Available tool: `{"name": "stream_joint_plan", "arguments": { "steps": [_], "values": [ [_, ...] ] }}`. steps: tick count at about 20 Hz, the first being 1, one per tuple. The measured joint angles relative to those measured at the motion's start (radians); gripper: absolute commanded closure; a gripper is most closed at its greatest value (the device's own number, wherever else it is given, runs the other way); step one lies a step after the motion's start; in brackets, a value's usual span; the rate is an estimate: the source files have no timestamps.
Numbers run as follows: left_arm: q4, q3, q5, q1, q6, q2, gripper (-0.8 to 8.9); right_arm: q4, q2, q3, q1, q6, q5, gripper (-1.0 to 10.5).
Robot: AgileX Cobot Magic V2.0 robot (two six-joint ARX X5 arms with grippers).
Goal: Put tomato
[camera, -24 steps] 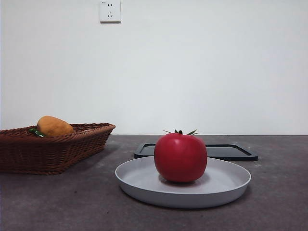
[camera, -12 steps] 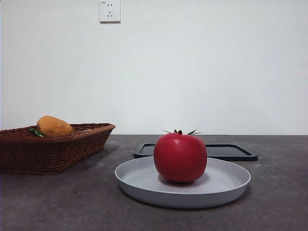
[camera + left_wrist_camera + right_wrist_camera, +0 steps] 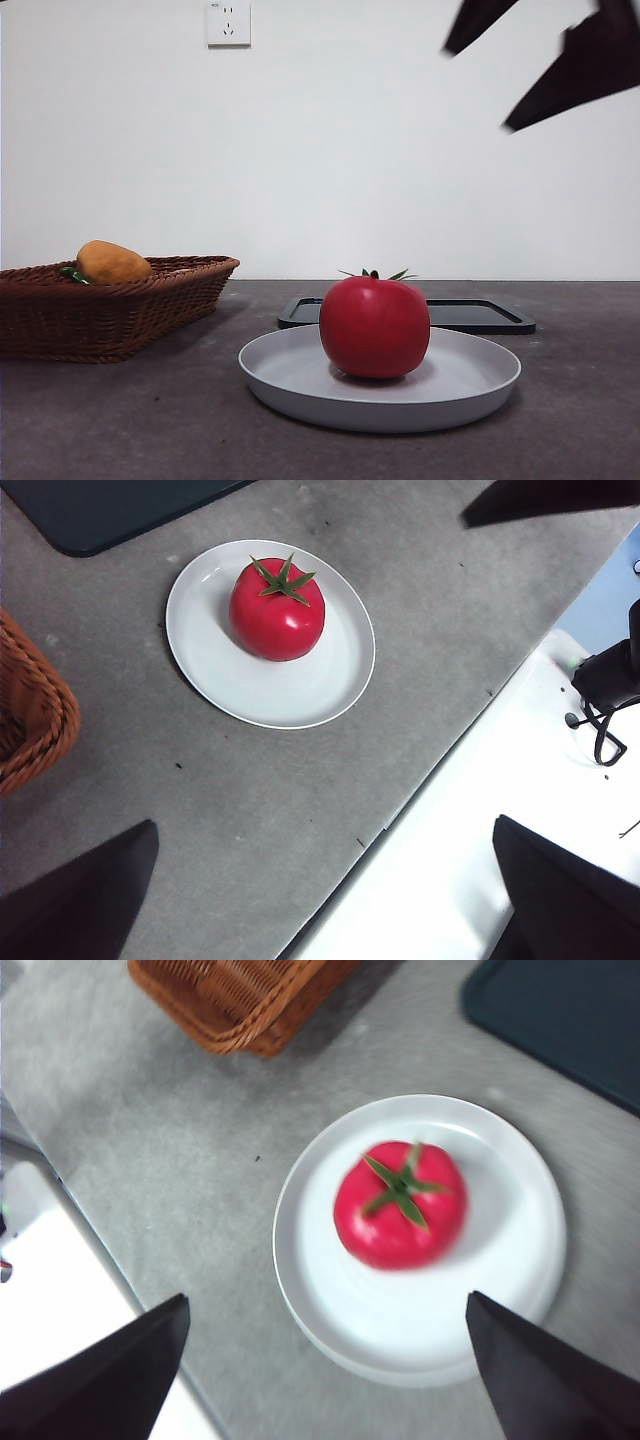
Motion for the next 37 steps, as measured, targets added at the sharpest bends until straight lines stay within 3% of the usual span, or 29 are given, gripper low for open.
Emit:
{"name": "stream_joint_plan", "arguments": {
  "steps": [5, 8, 13, 27, 28, 32, 37],
  "values": [
    [0.000, 0.000, 0.000, 0.000, 0.000, 0.000, 2.53, 0.130, 0.185, 0.000, 0.093, 0.004, 0.114, 4.6],
    [0.000, 0.000, 0.000, 0.000, 0.000, 0.000, 2.53, 0.204, 0.267, 0.000, 0.125, 0.006, 0.135, 4.6],
    [0.000, 0.000, 0.000, 0.000, 0.000, 0.000, 2.53, 0.282, 0.348, 0.000, 0.166, 0.006, 0.264, 4.5],
    [0.000, 0.000, 0.000, 0.000, 0.000, 0.000, 2.54, 0.349, 0.513, 0.000, 0.198, 0.006, 0.292, 4.1],
    [0.000, 0.000, 0.000, 0.000, 0.000, 0.000, 2.54, 0.349, 0.519, 0.000, 0.198, 0.006, 0.296, 4.2],
    [0.000, 0.000, 0.000, 0.000, 0.000, 0.000, 2.54, 0.343, 0.521, 0.000, 0.198, 0.007, 0.309, 6.6],
    [0.000, 0.000, 0.000, 0.000, 0.000, 0.000, 2.54, 0.304, 0.514, 0.010, 0.198, 0.007, 0.309, 6.9]
  ]
}}
